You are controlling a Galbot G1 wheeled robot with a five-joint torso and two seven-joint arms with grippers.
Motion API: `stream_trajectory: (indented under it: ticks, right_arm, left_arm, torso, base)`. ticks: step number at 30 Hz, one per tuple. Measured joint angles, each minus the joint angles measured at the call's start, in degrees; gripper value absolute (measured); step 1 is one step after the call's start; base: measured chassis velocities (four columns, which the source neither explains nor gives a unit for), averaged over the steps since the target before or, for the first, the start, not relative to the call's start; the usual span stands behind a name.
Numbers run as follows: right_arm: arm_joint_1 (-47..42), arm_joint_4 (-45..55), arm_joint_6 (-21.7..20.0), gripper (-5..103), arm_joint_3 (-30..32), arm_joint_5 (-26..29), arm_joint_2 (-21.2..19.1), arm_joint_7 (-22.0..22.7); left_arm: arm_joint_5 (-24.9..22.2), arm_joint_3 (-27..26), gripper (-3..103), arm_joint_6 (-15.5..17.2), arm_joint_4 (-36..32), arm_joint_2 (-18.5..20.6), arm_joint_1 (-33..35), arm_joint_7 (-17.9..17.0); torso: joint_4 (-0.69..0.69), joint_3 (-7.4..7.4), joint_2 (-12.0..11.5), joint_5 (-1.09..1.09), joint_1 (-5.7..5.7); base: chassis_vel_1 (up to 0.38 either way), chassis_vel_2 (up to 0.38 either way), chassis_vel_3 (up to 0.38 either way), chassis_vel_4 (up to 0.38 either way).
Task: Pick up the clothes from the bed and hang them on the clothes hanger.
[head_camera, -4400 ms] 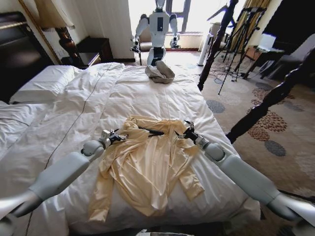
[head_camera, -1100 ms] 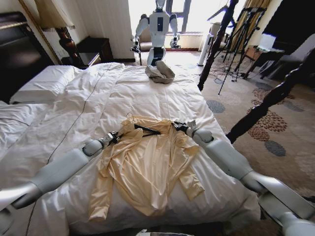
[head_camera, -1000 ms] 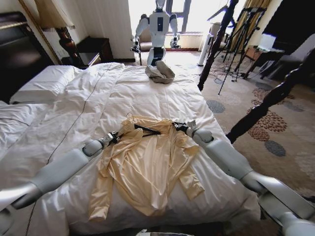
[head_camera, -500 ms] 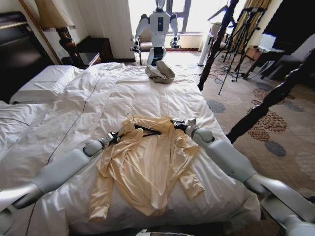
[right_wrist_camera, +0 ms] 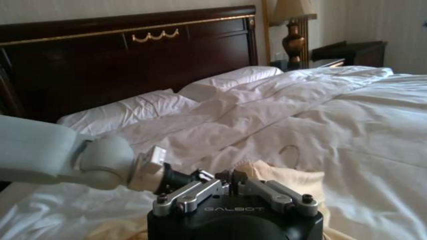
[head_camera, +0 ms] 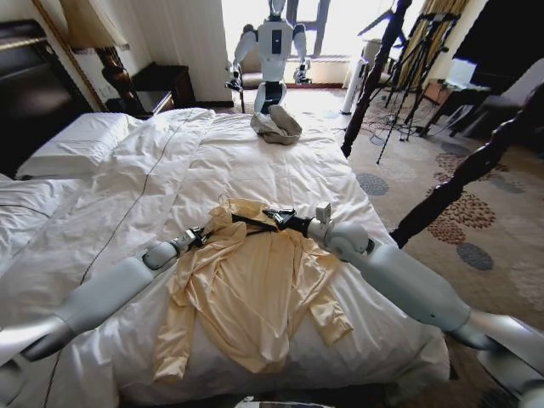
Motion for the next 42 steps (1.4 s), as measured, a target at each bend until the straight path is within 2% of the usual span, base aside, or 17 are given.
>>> stream_trajectory:
  ticks: [4, 6, 7, 10, 14, 18, 20, 22, 23, 24, 25, 28, 29, 32, 34, 39, 42]
  right_arm:
    - [0.5, 1.3, -0.3, 0, -5.1, 0.9, 3.3, 4.3]
    - [0.1, 1.2, -0.3, 0, -9.5, 0.6, 7.2, 10.9]
    - [0.1, 1.2, -0.3, 0, -9.5, 0.6, 7.2, 10.9]
    - [-1.7, -0.2, -0.9, 0, -14.9, -1.6, 12.0, 21.7]
    - [-3.5, -1.7, -2.2, -3, -16.4, -4.4, 13.7, 26.5]
    - [-4.6, -1.9, -1.9, 0, -16.1, -8.0, 12.3, 23.0]
    - [-4.6, -1.9, 0.8, 5, -15.9, -15.5, 8.9, 14.4]
    - [-4.7, -2.1, 2.0, 5, -15.9, -17.4, 8.2, 12.4]
    - [-5.2, -2.9, 7.1, 12, -15.6, -24.6, 5.5, 6.7]
    - [-5.7, -3.0, 9.6, 16, -14.9, -28.6, 3.8, 4.2]
    - [-5.7, -3.0, 9.6, 16, -14.9, -28.6, 3.8, 4.2]
    - [-6.6, -2.8, 14.0, 32, -12.6, -37.8, 0.4, 0.7]
    - [-6.8, -2.8, 15.2, 32, -12.1, -39.7, -0.1, -0.6]
    - [-7.1, -2.8, 17.0, 37, -12.0, -41.1, -0.5, -2.2]
    - [-7.6, -2.4, 19.6, 48, -12.0, -41.8, -0.9, -3.3]
    - [-8.3, -1.6, 22.7, 70, -10.1, -40.1, -2.1, -3.3]
    - [-8.7, -0.6, 23.8, 76, -8.1, -38.7, -3.7, -3.3]
  left_arm:
    - [0.0, -0.4, 22, 0.0, -0.2, -0.1, 0.4, 0.0]
    - [0.0, -1.2, 22, 0.0, -0.2, -0.3, 1.0, -0.1]
    - [0.0, -1.2, 22, 0.0, -0.2, -0.3, 1.0, -0.1]
    - [0.0, -2.2, 22, -0.4, -0.3, -0.6, 1.9, -0.3]
    - [0.0, -3.1, 22, -0.8, -0.3, -0.7, 2.3, -0.5]
    - [-0.2, -4.5, 22, -1.5, -0.3, -1.1, 2.8, -0.8]
    - [-0.3, -5.6, 22, -2.5, 0.0, -1.9, 3.1, -1.8]
    - [-0.4, -5.7, 22, -2.7, 0.1, -2.2, 3.2, -2.2]
    - [-0.8, -6.6, 22, -3.5, 0.3, -3.3, 3.5, -3.5]
    - [-1.2, -7.2, 22, -4.0, 0.4, -3.9, 3.7, -4.2]
    - [-1.2, -7.2, 22, -4.0, 0.4, -3.9, 3.7, -4.2]
    - [-2.6, -9.1, 22, -4.9, 0.0, -5.2, 4.3, -5.9]
    - [-3.1, -9.5, 22, -5.0, -0.4, -5.4, 4.4, -6.3]
    - [-3.7, -10.1, 22, -5.0, -1.0, -5.8, 4.5, -7.0]
    - [-4.8, -11.5, 22, -5.2, -2.6, -6.1, 4.5, -8.0]
    - [-5.5, -13.3, 22, -7.0, -3.9, -5.7, 4.4, -9.0]
    - [-6.0, -13.9, 22, -8.0, -3.8, -5.7, 4.3, -9.6]
  torso:
    - [0.00, 0.00, 0.0, -0.01, 0.00]
    - [-0.01, 0.00, 0.0, -0.01, 0.01]
    - [-0.01, 0.00, 0.0, -0.01, 0.01]
    - [-0.01, 0.00, 0.0, -0.01, 0.00]
    - [-0.01, 0.02, 0.0, -0.02, 0.00]
    - [0.00, 0.02, 0.0, 0.01, 0.01]
    - [-0.01, 0.02, 0.0, 0.00, 0.01]
    - [0.00, 0.01, 0.0, 0.01, 0.01]
    - [-0.01, 0.02, 0.0, 0.01, 0.01]
    - [-0.02, 0.02, 0.0, 0.02, 0.01]
    - [-0.02, 0.02, 0.0, 0.02, 0.01]
    - [-0.02, 0.01, 0.0, 0.02, 0.01]
    - [-0.02, 0.01, 0.0, 0.02, 0.01]
    - [-0.02, 0.01, 0.0, 0.02, 0.01]
    - [-0.02, 0.01, 0.0, 0.01, 0.01]
    - [0.00, 0.00, 0.0, 0.02, 0.01]
    - [0.01, 0.00, 0.0, 0.01, 0.01]
  base:
    - [0.000, 0.000, 0.000, 0.000]
    - [0.000, 0.000, 0.000, 0.000]
    - [0.000, 0.000, 0.000, 0.000]
    - [0.000, 0.000, 0.000, 0.000]
    - [0.000, 0.000, 0.000, 0.000]
    - [0.000, 0.000, 0.000, 0.000]
    - [0.000, 0.000, 0.000, 0.000]
    - [0.000, 0.000, 0.000, 0.000]
    - [0.000, 0.000, 0.000, 0.000]
    - [0.000, 0.000, 0.000, 0.000]
    - [0.000, 0.000, 0.000, 0.000]
    - [0.000, 0.000, 0.000, 0.000]
    - [0.000, 0.000, 0.000, 0.000]
    - [0.000, 0.000, 0.000, 0.000]
    - [0.000, 0.000, 0.000, 0.000]
    - [0.000, 0.000, 0.000, 0.000]
    - [0.000, 0.000, 0.000, 0.000]
